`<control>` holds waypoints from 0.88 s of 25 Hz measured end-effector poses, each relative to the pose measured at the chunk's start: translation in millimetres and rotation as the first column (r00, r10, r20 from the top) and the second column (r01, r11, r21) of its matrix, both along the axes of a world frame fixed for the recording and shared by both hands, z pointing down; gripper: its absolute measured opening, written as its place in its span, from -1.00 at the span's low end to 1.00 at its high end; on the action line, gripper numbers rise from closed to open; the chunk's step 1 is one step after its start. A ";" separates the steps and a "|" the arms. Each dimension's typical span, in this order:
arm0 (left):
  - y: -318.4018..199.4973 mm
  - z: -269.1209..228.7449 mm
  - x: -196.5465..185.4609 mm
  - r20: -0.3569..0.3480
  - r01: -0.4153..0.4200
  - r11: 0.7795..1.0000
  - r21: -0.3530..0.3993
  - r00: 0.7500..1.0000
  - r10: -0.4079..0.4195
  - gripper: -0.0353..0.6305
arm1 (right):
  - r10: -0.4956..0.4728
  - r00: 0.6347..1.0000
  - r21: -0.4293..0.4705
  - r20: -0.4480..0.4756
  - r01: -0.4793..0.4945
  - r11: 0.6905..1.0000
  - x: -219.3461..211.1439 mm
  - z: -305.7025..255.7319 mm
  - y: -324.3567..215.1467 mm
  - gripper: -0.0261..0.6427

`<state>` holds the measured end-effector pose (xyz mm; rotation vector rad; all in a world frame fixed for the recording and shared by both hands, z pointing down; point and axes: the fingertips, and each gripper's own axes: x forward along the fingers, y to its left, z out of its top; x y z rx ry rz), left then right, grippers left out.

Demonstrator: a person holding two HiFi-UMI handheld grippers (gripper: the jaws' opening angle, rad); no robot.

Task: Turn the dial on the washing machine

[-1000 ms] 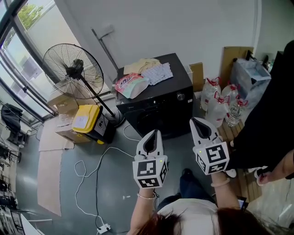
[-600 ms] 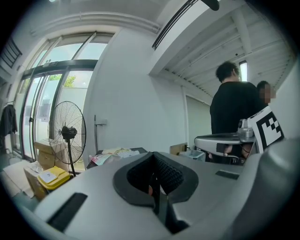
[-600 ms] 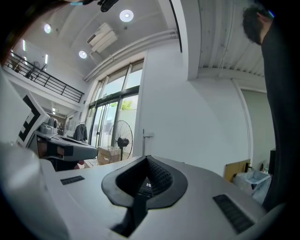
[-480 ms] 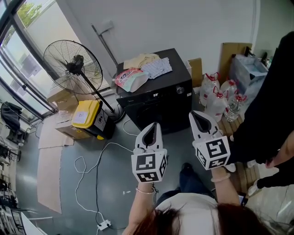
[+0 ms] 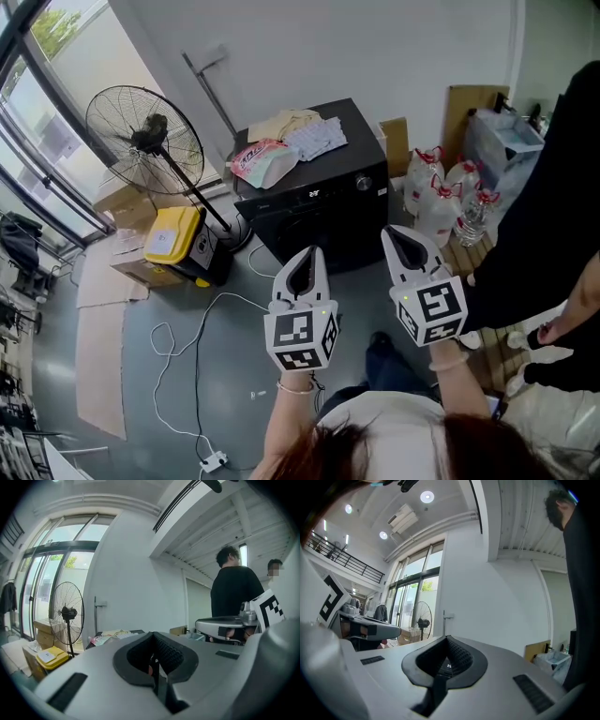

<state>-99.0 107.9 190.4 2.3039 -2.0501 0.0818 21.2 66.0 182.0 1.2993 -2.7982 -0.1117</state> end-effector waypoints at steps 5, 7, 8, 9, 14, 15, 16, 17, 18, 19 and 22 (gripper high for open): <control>-4.9 2.2 0.9 -0.010 -0.001 1.000 0.000 1.000 0.001 -0.85 | 0.005 1.000 -0.002 0.003 -0.005 1.000 2.8 2.3 -2.8 -0.84; -7.0 2.4 1.5 -0.012 -0.003 1.000 -0.001 1.000 0.003 -0.85 | 0.007 1.000 -0.005 0.007 -0.007 1.000 3.7 2.3 -4.8 -0.84; -7.8 2.7 1.8 -0.012 -0.003 1.000 -0.002 1.000 0.003 -0.85 | 0.008 1.000 -0.007 0.009 -0.008 1.000 3.9 2.5 -5.7 -0.84; -8.4 3.1 1.9 -0.013 -0.004 1.000 -0.003 1.000 0.004 -0.85 | 0.008 1.000 -0.009 0.011 -0.008 1.000 3.8 2.9 -6.4 -0.84; -12.3 5.2 -0.4 -0.015 -0.006 1.000 -0.013 1.000 0.006 -0.85 | 0.009 1.000 -0.017 0.013 -0.009 1.000 1.0 4.5 -9.5 -0.84; -13.7 5.3 -1.1 -0.014 -0.006 1.000 -0.014 1.000 0.006 -0.85 | 0.010 1.000 -0.019 0.013 -0.009 1.000 0.6 4.7 -10.8 -0.84; -15.0 5.3 -1.6 -0.013 -0.006 1.000 -0.015 1.000 0.006 -0.85 | 0.010 1.000 -0.021 0.013 -0.010 1.000 0.3 5.1 -12.2 -0.84; -16.3 5.3 -2.0 -0.012 -0.006 1.000 -0.016 1.000 0.006 -0.85 | 0.011 1.000 -0.022 0.013 -0.011 1.000 0.2 5.5 -13.7 -0.84; -17.6 5.3 -2.3 -0.011 -0.006 1.000 -0.016 1.000 0.006 -0.85 | 0.012 1.000 -0.024 0.013 -0.012 1.000 0.3 6.0 -15.2 -0.84; -19.1 5.4 -2.7 -0.011 -0.006 1.000 -0.016 1.000 0.005 -0.85 | 0.013 1.000 -0.026 0.014 -0.013 1.000 0.3 6.5 -17.0 -0.84; -24.3 6.2 -4.2 -0.009 -0.003 1.000 -0.018 1.000 0.003 -0.85 | 0.016 1.000 -0.029 0.015 -0.015 0.999 0.1 7.9 -22.9 -0.84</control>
